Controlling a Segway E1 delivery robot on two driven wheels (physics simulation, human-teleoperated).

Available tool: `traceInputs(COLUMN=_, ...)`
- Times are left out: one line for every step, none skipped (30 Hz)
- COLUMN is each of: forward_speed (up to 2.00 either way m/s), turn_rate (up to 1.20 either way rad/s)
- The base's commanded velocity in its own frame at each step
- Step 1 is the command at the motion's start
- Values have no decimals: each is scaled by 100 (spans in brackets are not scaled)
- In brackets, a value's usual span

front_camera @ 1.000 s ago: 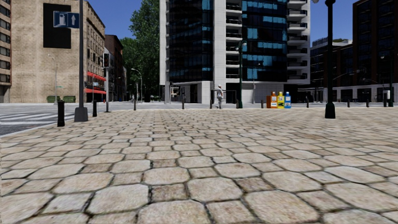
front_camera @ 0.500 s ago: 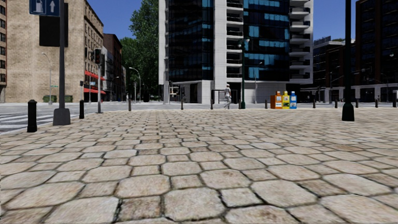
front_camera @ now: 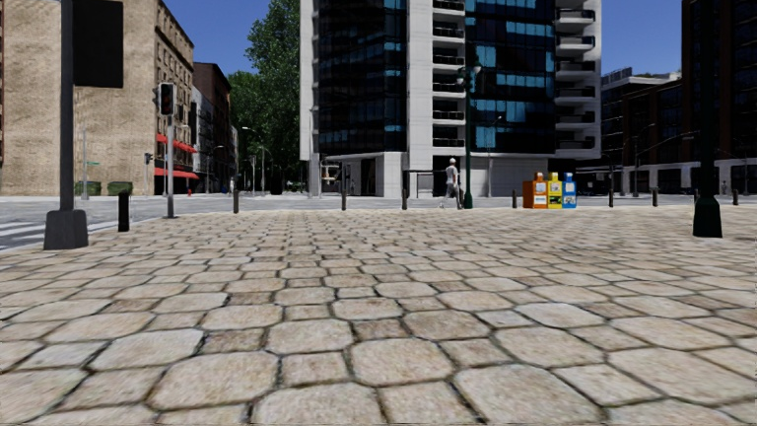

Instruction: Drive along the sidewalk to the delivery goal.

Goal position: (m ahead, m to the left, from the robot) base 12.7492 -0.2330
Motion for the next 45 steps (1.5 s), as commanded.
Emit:
traceInputs(forward_speed=200, turn_rate=0)
traceInputs(forward_speed=200, turn_rate=0)
traceInputs(forward_speed=200, turn_rate=0)
traceInputs(forward_speed=200, turn_rate=0)
traceInputs(forward_speed=200, turn_rate=0)
traceInputs(forward_speed=200, turn_rate=0)
traceInputs(forward_speed=200, turn_rate=0)
traceInputs(forward_speed=200, turn_rate=0)
traceInputs(forward_speed=200, turn_rate=0)
traceInputs(forward_speed=200, turn_rate=0)
traceInputs(forward_speed=200, turn_rate=0)
traceInputs(forward_speed=200, turn_rate=0)
traceInputs(forward_speed=200, turn_rate=0)
traceInputs(forward_speed=200, turn_rate=0)
traceInputs(forward_speed=200, turn_rate=0)
traceInputs(forward_speed=200, turn_rate=0)
traceInputs(forward_speed=200, turn_rate=0)
traceInputs(forward_speed=200, turn_rate=0)
traceInputs(forward_speed=200, turn_rate=0)
traceInputs(forward_speed=200, turn_rate=0)
traceInputs(forward_speed=200, turn_rate=0)
traceInputs(forward_speed=200, turn_rate=0)
traceInputs(forward_speed=200, turn_rate=0)
traceInputs(forward_speed=200, turn_rate=0)
traceInputs(forward_speed=200, turn_rate=0)
traceInputs(forward_speed=200, turn_rate=0)
traceInputs(forward_speed=200, turn_rate=0)
traceInputs(forward_speed=200, turn_rate=0)
traceInputs(forward_speed=200, turn_rate=0)
traceInputs(forward_speed=200, turn_rate=0)
traceInputs(forward_speed=200, turn_rate=0)
traceInputs(forward_speed=200, turn_rate=0)
traceInputs(forward_speed=200, turn_rate=0)
traceInputs(forward_speed=200, turn_rate=0)
traceInputs(forward_speed=200, turn_rate=0)
traceInputs(forward_speed=200, turn_rate=0)
traceInputs(forward_speed=200, turn_rate=0)
traceInputs(forward_speed=200, turn_rate=0)
traceInputs(forward_speed=200, turn_rate=0)
traceInputs(forward_speed=200, turn_rate=0)
traceInputs(forward_speed=200, turn_rate=0)
traceInputs(forward_speed=200, turn_rate=0)
traceInputs(forward_speed=200, turn_rate=0)
traceInputs(forward_speed=200, turn_rate=0)
traceInputs(forward_speed=200, turn_rate=0)
